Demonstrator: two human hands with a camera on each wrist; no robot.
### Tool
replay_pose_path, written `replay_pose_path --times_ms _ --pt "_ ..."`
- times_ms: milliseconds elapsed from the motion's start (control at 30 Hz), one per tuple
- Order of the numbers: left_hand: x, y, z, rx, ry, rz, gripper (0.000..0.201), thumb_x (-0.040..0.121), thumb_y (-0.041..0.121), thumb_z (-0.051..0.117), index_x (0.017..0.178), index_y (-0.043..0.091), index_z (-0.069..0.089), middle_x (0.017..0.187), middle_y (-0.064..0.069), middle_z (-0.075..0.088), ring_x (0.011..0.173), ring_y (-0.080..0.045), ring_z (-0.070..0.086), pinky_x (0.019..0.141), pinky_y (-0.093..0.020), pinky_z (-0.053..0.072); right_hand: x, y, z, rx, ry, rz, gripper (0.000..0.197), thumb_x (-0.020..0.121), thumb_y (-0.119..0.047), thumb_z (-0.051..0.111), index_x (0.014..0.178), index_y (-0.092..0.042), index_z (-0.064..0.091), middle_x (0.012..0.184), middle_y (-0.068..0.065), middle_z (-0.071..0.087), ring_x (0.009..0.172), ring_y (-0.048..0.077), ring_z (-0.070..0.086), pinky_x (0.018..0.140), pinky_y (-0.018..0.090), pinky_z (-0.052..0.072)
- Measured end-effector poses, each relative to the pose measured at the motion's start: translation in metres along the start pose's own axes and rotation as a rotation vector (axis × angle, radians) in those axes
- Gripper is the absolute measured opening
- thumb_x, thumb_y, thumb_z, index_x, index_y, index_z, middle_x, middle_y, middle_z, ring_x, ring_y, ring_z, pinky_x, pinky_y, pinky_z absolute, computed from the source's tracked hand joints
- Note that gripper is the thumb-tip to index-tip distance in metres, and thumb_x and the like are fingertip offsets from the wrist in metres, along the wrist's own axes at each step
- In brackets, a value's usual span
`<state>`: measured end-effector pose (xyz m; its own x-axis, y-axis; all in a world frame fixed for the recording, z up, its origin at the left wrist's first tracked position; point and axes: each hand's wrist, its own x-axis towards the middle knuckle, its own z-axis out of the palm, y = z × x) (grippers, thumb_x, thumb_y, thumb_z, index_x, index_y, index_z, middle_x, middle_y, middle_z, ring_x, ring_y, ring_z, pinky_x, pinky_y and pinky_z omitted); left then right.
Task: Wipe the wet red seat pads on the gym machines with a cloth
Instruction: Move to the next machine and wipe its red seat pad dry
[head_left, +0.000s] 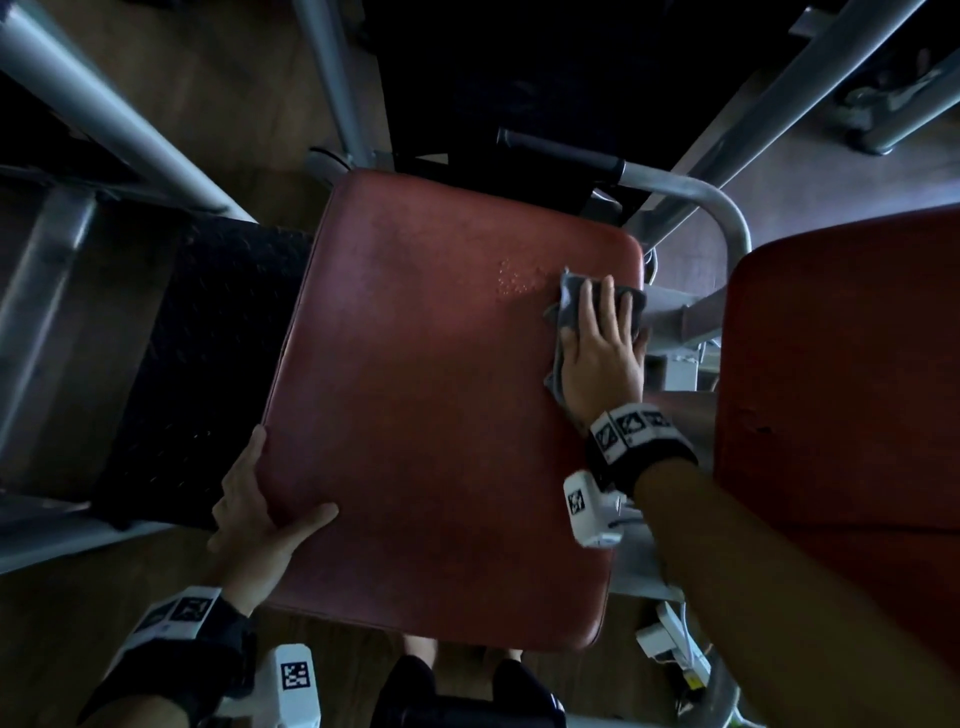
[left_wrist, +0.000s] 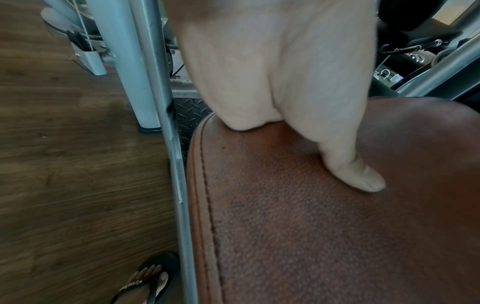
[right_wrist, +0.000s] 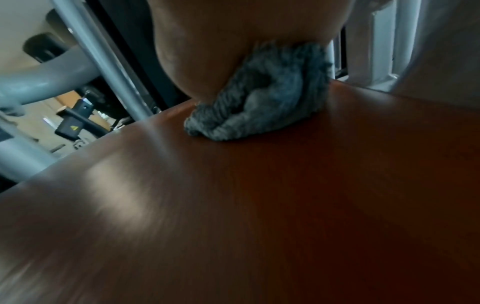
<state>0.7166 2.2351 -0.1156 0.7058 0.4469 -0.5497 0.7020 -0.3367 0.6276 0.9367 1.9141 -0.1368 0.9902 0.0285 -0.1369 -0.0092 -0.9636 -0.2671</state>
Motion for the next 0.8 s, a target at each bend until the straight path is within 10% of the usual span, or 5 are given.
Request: replay_pose_path --times_ms 267,500,800 --pt "0.003 -0.004 -0.001 -0.012 -0.014 0.041 0.112 0.041 0.072 0.073 0.131 0.075 0.007 0.156 0.002 0.023 0.140 -0.024 0.031 0.113 -0.052 0.033 0.094 0.002 -0.010 0.055 -0.061 0.068 0.057 0.103 -0.041 0.021 0.156 -0.023 0.011 0.164 0.001 0.006 0.150 0.031 0.000 0.119 0.058 0.005" --pt "0.005 -0.007 -0.002 0.023 -0.037 0.007 0.127 0.041 0.077 0.070 0.148 0.058 0.005 0.155 0.004 0.022 0.140 -0.030 0.026 0.112 -0.057 0.031 0.019 -0.006 -0.006 -0.121 0.066 -0.137 0.052 0.098 -0.039 0.035 0.148 -0.023 0.033 0.145 0.014 0.035 0.123 0.037 0.035 0.097 0.055 0.039" --pt "0.005 -0.008 -0.001 0.024 -0.022 0.016 0.127 0.043 0.074 0.070 0.151 0.051 0.008 0.155 0.002 0.023 0.140 -0.028 0.028 0.113 -0.055 0.031 -0.013 -0.023 -0.001 -0.253 0.077 -0.224 0.052 0.099 -0.042 0.040 0.146 -0.019 0.037 0.131 0.010 0.043 0.103 0.028 0.045 0.080 0.044 0.043"
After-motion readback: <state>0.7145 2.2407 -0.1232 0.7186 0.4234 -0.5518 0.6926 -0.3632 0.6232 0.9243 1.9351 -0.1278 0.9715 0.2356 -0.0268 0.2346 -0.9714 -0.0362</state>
